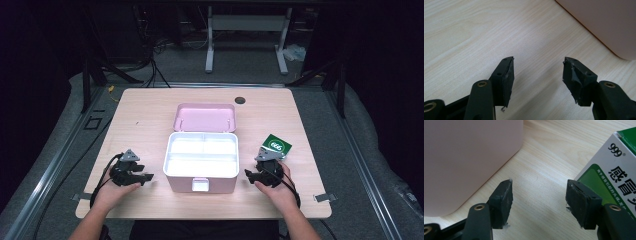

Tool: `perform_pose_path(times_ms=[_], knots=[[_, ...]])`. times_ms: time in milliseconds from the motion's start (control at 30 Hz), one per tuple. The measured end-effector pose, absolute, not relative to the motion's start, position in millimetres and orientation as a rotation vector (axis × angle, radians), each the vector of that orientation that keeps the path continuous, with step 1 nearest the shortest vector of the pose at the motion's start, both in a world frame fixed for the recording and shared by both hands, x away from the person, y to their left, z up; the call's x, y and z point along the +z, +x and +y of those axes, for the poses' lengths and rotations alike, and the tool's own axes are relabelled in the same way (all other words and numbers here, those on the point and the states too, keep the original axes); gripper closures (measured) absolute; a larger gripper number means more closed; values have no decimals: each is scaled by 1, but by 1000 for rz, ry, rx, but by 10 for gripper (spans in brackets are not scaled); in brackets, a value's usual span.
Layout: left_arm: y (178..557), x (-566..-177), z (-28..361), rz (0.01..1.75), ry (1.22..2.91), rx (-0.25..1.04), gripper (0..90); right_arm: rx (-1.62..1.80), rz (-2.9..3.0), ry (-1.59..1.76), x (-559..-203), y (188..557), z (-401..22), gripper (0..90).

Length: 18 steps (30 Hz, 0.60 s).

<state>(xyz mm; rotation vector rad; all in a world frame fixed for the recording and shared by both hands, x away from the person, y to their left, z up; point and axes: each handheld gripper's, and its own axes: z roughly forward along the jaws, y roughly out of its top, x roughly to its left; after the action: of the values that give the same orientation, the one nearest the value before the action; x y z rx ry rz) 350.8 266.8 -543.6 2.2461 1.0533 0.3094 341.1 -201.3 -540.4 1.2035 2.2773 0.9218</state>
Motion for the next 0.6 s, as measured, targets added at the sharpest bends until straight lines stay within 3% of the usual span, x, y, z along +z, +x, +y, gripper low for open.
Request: perform_pose_path(times_ms=[600], knots=[[349,-508,263,1027,2153,236,442,897,2282,1197,-540,339,-201,382]])
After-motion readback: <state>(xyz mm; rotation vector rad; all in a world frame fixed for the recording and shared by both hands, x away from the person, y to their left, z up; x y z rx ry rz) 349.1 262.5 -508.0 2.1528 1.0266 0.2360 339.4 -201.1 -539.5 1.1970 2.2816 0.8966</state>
